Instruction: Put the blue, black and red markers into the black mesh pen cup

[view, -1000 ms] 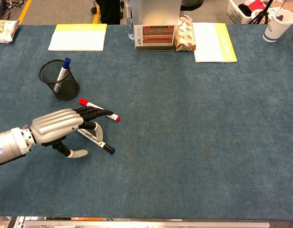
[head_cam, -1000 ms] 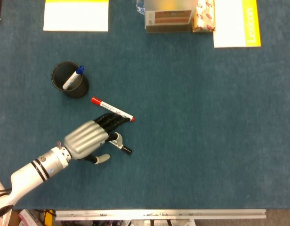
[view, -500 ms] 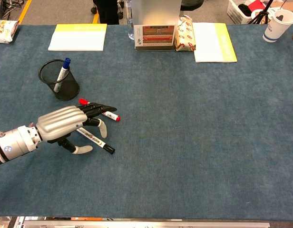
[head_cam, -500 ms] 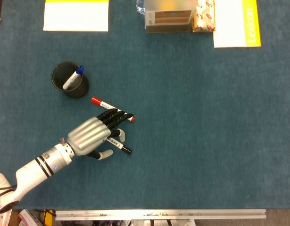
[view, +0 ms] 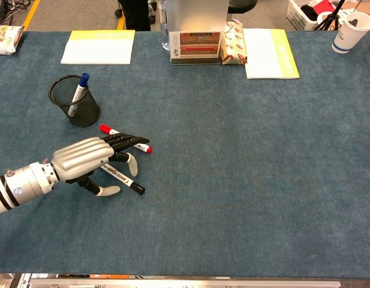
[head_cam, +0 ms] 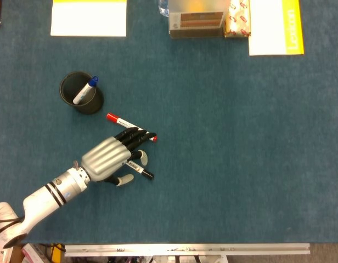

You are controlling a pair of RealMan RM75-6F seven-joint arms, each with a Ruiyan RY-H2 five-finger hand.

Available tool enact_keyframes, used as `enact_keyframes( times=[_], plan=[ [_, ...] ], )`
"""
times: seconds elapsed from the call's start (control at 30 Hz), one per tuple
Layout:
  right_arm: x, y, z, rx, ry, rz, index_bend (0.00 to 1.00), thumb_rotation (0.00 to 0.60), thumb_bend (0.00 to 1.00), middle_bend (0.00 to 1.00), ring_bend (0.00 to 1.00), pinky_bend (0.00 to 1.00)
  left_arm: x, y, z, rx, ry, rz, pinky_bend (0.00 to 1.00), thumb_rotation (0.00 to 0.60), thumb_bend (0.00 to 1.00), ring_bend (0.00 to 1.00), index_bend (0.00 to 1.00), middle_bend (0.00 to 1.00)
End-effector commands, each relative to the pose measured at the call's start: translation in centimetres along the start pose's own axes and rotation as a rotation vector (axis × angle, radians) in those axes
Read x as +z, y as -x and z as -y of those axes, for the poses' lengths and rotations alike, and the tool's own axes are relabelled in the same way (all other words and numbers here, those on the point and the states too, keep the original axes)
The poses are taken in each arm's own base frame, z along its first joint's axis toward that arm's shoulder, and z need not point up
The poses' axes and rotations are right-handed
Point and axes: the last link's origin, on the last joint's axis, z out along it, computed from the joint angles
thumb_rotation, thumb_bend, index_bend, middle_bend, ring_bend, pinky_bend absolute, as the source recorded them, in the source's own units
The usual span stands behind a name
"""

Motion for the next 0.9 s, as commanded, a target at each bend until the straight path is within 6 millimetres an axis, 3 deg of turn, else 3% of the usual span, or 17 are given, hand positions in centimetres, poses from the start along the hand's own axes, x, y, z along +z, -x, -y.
enact_keyframes(
  times=[0.03, 0.9],
  plan=[
    [0.01, 0.00, 0.00, 0.000, 0.000, 0.000, 0.34, 0.600, 0.00, 0.32, 0.42, 0.64, 0.09, 0.12, 0.01, 0.001, -0.002, 0.002, 0.04, 0.600, 0.30, 0.00, 0.38, 0.00],
    [0.09, 0.03, -0.02, 0.004, -0.002, 0.002, 0.34, 0.600, 0.00, 0.32, 0.42, 0.64, 0.26, 0.93, -0.15, 0.012, -0.020, 0.014, 0.04, 0.600, 0.37, 0.00, 0.42, 0.00]
  ],
)
